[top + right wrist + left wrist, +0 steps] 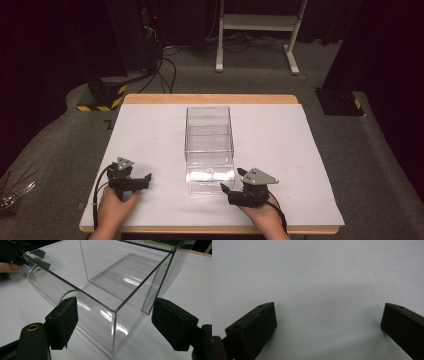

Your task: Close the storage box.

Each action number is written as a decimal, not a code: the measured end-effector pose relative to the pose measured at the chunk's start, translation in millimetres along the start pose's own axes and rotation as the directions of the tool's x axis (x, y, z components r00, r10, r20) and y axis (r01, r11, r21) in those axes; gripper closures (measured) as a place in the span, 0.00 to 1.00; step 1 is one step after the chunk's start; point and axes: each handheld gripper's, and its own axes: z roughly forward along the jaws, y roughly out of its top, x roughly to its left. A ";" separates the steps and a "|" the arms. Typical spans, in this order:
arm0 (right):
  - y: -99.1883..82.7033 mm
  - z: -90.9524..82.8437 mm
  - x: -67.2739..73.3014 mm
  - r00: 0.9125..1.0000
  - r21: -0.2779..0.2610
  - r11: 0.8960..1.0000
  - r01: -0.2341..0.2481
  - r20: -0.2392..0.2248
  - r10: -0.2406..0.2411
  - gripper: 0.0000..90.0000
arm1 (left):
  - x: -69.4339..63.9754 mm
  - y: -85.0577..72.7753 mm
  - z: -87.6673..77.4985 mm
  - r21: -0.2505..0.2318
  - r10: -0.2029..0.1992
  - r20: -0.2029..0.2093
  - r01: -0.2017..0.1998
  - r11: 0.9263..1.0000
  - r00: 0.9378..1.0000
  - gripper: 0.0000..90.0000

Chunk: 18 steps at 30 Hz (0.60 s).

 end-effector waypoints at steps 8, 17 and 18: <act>0.7 2.1 -1.8 1.000 0.011 1.000 0.014 0.006 -0.014 0.22 | 0.0 0.0 0.0 0.000 0.001 0.000 -0.001 1.000 1.000 0.01; 1.1 6.9 -5.1 1.000 0.017 1.000 0.005 0.014 -0.005 0.20 | -0.1 -0.1 -0.1 0.000 0.001 -0.001 -0.001 1.000 1.000 0.01; 1.5 8.2 -5.7 1.000 0.018 1.000 0.010 0.015 -0.010 0.20 | -0.1 0.0 -0.1 0.000 0.001 -0.001 -0.001 1.000 1.000 0.01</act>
